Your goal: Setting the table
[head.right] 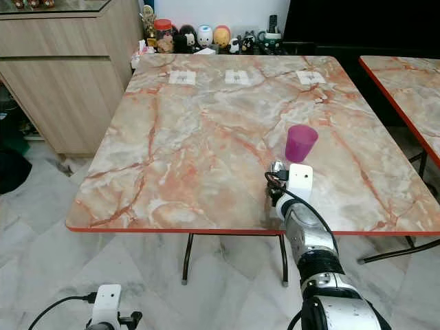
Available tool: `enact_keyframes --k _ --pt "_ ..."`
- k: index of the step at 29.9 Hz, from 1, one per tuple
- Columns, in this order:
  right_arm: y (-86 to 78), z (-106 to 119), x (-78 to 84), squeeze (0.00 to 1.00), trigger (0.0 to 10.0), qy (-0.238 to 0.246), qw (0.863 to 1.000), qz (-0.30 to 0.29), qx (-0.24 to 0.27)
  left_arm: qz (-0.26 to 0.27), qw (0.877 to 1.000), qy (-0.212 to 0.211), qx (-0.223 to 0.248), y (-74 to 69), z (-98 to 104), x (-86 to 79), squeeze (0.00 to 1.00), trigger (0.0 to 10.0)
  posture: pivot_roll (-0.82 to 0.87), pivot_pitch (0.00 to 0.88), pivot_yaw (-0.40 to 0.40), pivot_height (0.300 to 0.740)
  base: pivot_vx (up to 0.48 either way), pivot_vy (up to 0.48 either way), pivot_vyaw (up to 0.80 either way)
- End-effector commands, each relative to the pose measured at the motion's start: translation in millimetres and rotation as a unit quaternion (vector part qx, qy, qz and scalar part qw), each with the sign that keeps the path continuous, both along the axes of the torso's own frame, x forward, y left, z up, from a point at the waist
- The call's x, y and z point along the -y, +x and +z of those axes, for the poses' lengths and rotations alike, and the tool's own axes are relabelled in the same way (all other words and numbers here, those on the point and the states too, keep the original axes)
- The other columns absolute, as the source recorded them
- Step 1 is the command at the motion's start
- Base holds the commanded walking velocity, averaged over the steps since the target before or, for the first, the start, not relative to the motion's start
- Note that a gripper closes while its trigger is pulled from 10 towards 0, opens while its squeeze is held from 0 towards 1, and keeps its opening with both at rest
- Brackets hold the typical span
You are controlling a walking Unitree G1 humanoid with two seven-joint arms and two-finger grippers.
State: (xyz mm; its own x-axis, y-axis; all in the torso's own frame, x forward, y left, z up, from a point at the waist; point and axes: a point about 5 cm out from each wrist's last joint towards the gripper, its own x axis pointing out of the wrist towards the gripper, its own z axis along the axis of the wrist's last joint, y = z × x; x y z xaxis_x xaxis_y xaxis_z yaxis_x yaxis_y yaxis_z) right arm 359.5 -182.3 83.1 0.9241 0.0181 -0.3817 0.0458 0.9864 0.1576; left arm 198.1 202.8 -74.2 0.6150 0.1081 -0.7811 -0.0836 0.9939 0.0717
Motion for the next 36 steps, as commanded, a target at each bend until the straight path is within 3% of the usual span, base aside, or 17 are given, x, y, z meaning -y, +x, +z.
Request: enact_keyframes --k 1,16,25,36 --pt "1.2 1 1.9 0.00 0.0 -0.003 1.000 0.001 0.000 -0.002 1.000 -0.001 -0.015 -5.1 -3 2.4 0.00 10.0 0.09 0.056 -0.031 0.740 0.000 0.000 0.00" --pt "0.1 -1 0.3 0.00 0.0 -0.011 1.000 0.005 0.003 -0.001 1.000 -0.002 -0.016 -5.6 -4 1.9 0.00 10.0 0.09 0.057 -0.033 0.740 0.000 0.000 0.00" --pt "0.3 15 -8.9 0.00 0.0 -0.014 0.996 0.014 0.085 0.001 1.000 0.000 -0.015 -6.4 -3 -2.3 0.00 10.0 0.09 0.058 -0.036 0.740 0.000 0.000 0.00" --pt "-6.0 18 -16.6 0.00 0.0 -0.018 0.991 0.024 0.127 0.000 1.000 0.001 -0.017 -7.3 -4 -3.5 0.00 10.0 0.09 0.060 -0.038 0.740 0.000 0.000 0.00"
